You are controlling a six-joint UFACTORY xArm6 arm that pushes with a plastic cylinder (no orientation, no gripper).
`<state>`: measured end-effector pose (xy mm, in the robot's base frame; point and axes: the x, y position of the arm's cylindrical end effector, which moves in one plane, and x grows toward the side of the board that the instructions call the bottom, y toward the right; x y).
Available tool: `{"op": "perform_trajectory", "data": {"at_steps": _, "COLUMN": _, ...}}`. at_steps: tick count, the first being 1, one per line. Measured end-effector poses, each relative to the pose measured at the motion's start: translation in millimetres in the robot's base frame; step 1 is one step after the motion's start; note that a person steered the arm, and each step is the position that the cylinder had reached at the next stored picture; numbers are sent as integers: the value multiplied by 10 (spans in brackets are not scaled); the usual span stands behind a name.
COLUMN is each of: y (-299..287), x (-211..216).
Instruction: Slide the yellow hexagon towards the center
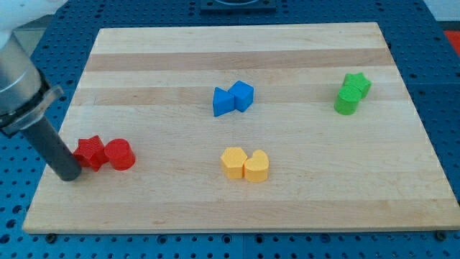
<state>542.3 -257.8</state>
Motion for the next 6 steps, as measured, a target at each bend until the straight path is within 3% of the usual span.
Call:
{"op": "perform_trajectory", "data": {"at_steps": 5, "y": 1378, "x": -481}}
{"op": "perform_trajectory", "data": {"at_steps": 6, "y": 1402, "x": -609}}
